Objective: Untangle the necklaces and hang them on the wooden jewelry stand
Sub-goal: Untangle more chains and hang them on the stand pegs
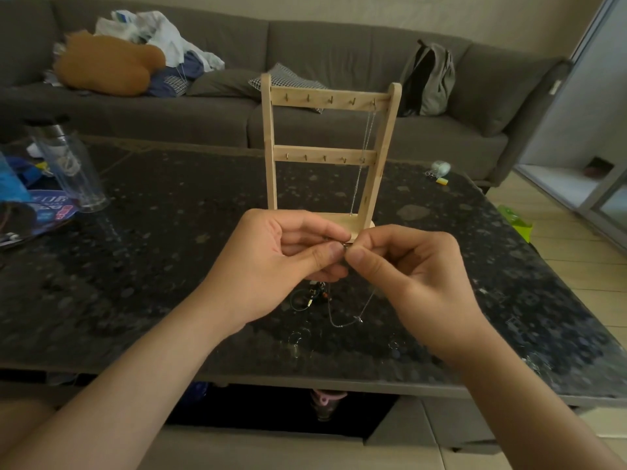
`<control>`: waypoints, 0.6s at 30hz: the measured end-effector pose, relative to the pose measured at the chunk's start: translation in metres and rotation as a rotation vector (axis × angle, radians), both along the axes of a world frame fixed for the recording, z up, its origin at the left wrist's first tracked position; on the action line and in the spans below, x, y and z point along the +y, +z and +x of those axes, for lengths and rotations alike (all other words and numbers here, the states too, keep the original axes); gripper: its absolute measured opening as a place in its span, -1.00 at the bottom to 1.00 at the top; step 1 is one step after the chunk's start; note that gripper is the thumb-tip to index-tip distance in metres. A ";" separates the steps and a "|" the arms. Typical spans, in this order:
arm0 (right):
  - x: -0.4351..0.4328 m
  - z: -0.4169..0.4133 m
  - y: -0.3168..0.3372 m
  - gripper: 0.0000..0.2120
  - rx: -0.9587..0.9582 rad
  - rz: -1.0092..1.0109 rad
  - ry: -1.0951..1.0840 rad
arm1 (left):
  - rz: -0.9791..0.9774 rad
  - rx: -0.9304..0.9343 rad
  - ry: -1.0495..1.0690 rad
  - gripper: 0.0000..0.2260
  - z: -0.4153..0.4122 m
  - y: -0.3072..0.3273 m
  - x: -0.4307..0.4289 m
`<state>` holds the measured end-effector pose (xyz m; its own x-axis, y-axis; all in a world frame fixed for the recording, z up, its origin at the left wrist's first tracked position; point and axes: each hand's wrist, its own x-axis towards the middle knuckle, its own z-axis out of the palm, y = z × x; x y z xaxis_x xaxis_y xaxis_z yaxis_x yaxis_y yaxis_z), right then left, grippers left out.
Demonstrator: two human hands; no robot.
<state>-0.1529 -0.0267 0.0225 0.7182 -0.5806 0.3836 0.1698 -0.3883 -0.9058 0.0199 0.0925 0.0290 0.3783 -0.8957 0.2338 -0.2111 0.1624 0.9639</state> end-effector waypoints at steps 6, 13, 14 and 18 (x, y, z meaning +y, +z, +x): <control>-0.001 -0.001 0.001 -0.83 -0.049 0.257 0.074 | 0.035 0.108 -0.053 -0.85 0.000 0.002 0.001; -0.004 0.002 -0.001 -0.85 0.004 0.373 0.111 | 0.083 0.155 -0.119 -0.86 0.001 -0.004 -0.003; -0.004 0.003 -0.001 -0.85 0.004 0.388 0.104 | 0.095 0.153 -0.114 -0.85 0.002 -0.004 -0.003; -0.004 0.005 0.000 -0.83 0.018 0.406 0.102 | 0.104 0.078 -0.090 -0.81 0.003 -0.002 -0.004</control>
<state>-0.1483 -0.0311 0.0222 0.7842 -0.6078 0.1249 0.1712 0.0186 -0.9851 0.0225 0.0884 0.0270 0.3089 -0.9446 0.1112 -0.1241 0.0759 0.9894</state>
